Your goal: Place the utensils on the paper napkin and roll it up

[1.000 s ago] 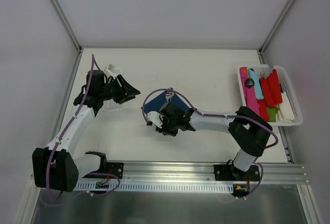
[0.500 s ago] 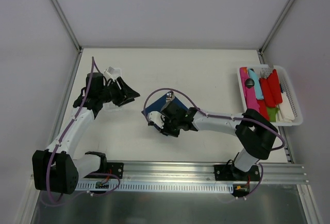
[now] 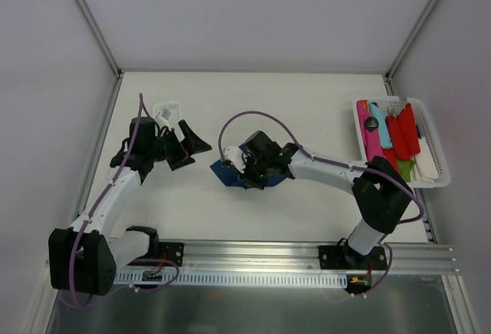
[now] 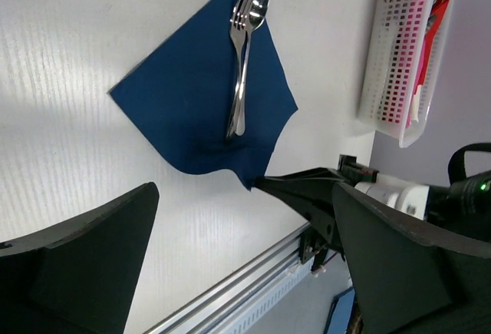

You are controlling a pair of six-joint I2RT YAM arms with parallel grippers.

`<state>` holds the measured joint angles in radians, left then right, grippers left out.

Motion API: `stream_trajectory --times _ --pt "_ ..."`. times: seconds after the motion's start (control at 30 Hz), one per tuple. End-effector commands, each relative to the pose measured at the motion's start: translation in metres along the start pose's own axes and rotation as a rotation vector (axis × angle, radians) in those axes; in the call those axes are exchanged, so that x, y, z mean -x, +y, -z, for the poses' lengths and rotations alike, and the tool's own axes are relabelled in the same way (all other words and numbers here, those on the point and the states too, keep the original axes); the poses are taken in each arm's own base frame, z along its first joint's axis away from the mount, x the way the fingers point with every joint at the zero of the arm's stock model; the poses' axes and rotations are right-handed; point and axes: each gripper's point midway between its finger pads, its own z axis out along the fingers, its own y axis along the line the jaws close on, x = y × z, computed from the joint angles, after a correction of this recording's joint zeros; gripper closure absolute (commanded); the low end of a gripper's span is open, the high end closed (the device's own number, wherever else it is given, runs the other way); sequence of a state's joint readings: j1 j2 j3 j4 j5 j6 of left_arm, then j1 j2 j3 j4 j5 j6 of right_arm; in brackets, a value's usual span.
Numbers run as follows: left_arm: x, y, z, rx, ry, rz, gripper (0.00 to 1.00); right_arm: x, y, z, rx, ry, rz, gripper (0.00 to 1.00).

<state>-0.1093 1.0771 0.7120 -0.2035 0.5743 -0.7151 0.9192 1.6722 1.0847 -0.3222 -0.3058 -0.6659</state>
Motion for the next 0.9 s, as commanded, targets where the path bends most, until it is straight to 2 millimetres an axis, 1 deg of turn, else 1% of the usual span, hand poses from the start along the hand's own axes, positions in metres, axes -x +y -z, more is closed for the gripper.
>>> stream_trajectory --times 0.0,0.03,0.13,0.2,0.33,0.43,0.57,0.73,0.8,0.83,0.87 --pt "0.005 0.001 0.005 -0.003 -0.040 -0.043 0.01 0.015 -0.007 0.007 0.043 -0.036 -0.032 1.00" --pt "0.003 0.003 0.005 0.000 -0.035 -0.045 0.01 0.018 -0.011 0.008 0.055 -0.044 -0.046 1.00" --pt "0.000 0.006 0.005 0.005 -0.037 -0.053 0.01 0.018 -0.022 0.008 0.061 -0.050 -0.086 1.00" --pt "0.000 0.007 0.006 0.005 -0.041 -0.066 0.01 0.022 -0.026 0.010 0.071 -0.066 -0.098 1.00" --pt "-0.002 0.008 0.004 0.009 -0.033 -0.086 0.02 0.022 -0.036 0.013 0.074 -0.082 -0.139 1.00" --pt "-0.003 0.008 0.000 0.017 -0.025 -0.099 0.05 0.021 -0.040 0.014 0.087 -0.092 -0.178 1.00" --pt "-0.006 0.008 -0.009 0.038 0.000 -0.127 0.09 0.016 -0.045 0.017 0.107 -0.105 -0.227 1.00" --pt "-0.018 0.002 -0.023 0.065 0.036 -0.188 0.12 0.010 -0.057 0.020 0.117 -0.119 -0.303 1.00" --pt "-0.021 0.002 -0.029 0.078 0.050 -0.198 0.12 0.008 -0.059 0.021 0.126 -0.125 -0.322 1.00" --pt "-0.024 0.000 -0.031 0.082 0.055 -0.212 0.14 0.005 -0.062 0.020 0.127 -0.124 -0.336 1.00" --pt "-0.026 0.001 -0.034 0.090 0.063 -0.214 0.15 0.006 -0.063 0.021 0.130 -0.130 -0.340 1.00"
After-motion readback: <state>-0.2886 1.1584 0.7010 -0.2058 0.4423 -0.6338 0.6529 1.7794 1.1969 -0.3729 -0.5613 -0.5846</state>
